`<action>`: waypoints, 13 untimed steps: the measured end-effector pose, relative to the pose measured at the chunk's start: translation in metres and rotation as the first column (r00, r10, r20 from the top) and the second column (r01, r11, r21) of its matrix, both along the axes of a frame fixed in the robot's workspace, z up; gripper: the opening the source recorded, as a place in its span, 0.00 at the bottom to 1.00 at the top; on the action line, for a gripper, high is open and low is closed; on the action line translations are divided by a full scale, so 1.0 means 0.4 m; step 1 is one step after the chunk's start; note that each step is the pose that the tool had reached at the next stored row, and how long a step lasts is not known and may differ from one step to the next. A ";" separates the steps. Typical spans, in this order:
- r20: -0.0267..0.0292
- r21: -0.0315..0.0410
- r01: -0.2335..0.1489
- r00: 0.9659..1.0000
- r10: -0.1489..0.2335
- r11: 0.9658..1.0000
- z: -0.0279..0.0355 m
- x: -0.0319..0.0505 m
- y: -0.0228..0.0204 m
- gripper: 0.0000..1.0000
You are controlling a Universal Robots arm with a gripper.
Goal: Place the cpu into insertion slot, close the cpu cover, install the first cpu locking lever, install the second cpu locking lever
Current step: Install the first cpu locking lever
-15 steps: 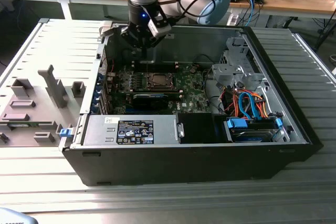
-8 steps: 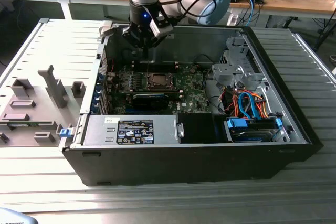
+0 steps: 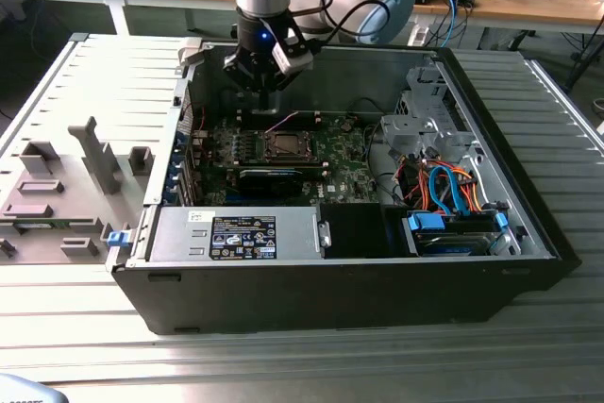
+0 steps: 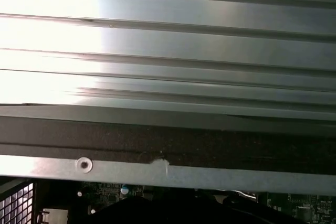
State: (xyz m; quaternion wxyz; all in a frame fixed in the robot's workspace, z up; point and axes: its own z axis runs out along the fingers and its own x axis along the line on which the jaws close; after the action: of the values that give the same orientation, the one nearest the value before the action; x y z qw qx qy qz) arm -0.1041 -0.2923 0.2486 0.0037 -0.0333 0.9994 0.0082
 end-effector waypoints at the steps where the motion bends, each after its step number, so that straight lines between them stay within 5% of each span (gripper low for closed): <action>1: 0.000 0.000 0.000 1.000 0.000 1.000 -0.003 0.000 0.000 0.11; 13: 0.000 0.000 0.000 1.000 0.000 1.000 -0.033 0.002 0.000 0.11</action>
State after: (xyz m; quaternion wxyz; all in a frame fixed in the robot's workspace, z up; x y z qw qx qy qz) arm -0.1032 -0.2924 0.2355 0.0036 -0.0334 0.9994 0.0081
